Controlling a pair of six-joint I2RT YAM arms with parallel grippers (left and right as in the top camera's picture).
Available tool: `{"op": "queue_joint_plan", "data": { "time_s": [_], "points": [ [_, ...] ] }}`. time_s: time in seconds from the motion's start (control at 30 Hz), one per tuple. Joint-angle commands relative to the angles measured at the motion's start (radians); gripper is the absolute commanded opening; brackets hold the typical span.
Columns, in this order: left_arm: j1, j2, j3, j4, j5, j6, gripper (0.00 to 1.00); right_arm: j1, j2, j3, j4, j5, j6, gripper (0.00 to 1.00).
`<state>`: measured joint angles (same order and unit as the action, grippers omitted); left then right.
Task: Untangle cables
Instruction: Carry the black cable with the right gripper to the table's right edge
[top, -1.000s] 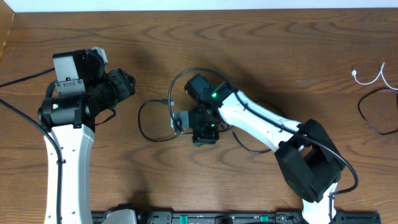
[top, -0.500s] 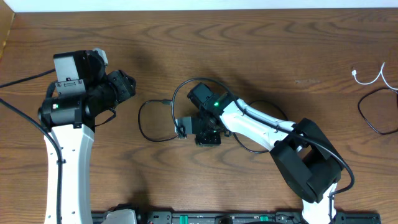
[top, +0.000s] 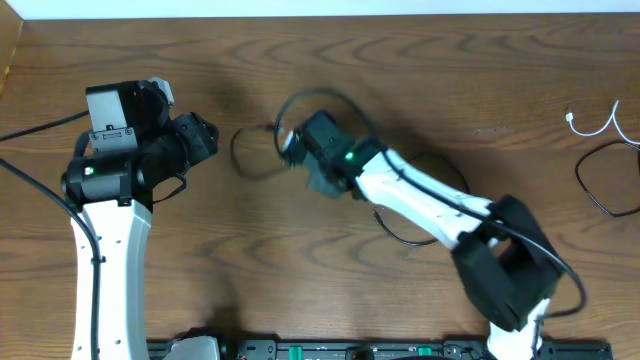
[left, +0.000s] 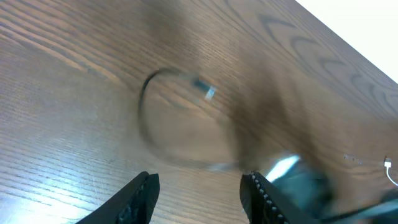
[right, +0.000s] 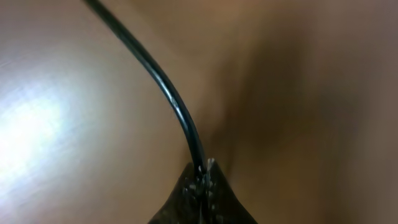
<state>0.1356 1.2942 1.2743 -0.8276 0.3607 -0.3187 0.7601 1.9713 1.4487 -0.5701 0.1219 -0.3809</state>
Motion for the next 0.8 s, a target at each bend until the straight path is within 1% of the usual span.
{"op": "queue_joint_plan", "data": {
  "time_s": [0.0,0.03,0.1,0.2,0.33,0.53,0.67,0.7,0.77],
  "points": [
    [0.005,-0.006,0.021,-0.002,0.005,-0.008,0.47,-0.076,-0.145,0.117,0.006,0.329,0.283,0.01],
    [0.005,-0.006,0.021,-0.002,0.005,-0.008,0.48,-0.111,-0.171,0.146,0.009,0.351,0.320,0.01],
    [0.005,-0.005,0.021,-0.002,0.005,-0.008,0.48,-0.177,-0.201,0.190,0.034,0.351,0.346,0.01],
    [0.005,-0.005,0.021,0.001,0.005,-0.008,0.47,-0.274,-0.206,0.290,0.036,0.350,0.385,0.01],
    [0.005,-0.005,0.021,0.004,0.005,-0.008,0.47,-0.387,-0.202,0.448,0.024,0.330,0.386,0.01],
    [0.005,-0.001,0.020,0.013,0.005,-0.008,0.48,-0.533,-0.202,0.681,0.013,0.313,0.336,0.01],
    [0.005,0.004,0.020,0.019,0.005,-0.008,0.48,-0.644,-0.202,0.755,0.034,0.298,0.320,0.01],
    [0.005,0.006,0.020,0.024,0.005,-0.008,0.48,-0.711,-0.202,0.758,0.052,0.261,0.320,0.01],
    [0.005,0.008,0.020,0.027,0.005,-0.008,0.48,-0.782,-0.192,0.758,0.059,0.211,0.320,0.01]
  ]
}}
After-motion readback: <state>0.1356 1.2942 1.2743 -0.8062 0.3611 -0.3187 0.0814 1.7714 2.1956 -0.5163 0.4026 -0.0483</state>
